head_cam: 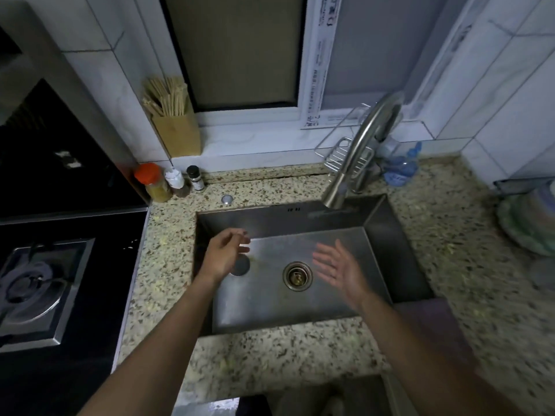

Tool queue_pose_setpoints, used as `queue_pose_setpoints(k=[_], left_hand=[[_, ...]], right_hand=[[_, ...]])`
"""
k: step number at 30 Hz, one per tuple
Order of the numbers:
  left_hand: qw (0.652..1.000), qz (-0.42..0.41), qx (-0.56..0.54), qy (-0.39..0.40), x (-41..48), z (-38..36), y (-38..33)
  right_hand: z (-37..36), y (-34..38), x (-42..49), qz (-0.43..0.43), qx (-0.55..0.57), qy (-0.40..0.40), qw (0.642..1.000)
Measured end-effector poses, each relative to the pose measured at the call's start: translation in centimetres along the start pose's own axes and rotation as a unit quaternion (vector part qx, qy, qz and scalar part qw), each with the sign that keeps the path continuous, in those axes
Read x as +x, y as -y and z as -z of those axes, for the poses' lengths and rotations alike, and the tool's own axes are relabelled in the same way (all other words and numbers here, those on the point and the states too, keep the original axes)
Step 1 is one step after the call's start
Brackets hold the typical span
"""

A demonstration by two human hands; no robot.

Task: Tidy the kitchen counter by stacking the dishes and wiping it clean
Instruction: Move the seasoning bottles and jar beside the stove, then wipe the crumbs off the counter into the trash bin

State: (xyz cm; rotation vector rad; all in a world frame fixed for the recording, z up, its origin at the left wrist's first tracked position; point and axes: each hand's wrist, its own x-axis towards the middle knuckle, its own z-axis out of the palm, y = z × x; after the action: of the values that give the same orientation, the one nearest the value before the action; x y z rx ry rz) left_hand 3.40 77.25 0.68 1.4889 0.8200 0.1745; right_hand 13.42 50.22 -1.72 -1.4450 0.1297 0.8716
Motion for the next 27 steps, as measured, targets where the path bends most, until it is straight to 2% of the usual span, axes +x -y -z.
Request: queue_pose_setpoints(k=[8, 21, 27], left_hand=[[0.998, 0.008, 0.016, 0.063, -4.6, -8.4, -0.7], [0.987, -0.010, 0.063, 0.148, -9.0, -21.2, 0.3], [0.981, -0.016, 0.102, 0.162, -11.6, -24.4, 2.8]], right_hand=[[8.4, -0.5, -5.4, 0.016, 0.093, -0.047, 0.994], [19.7, -2.8, -11.9, 0.064, 0.143, -0.131, 0.979], [24.7, -5.2, -14.0, 0.078, 0.155, -0.210, 0.962]])
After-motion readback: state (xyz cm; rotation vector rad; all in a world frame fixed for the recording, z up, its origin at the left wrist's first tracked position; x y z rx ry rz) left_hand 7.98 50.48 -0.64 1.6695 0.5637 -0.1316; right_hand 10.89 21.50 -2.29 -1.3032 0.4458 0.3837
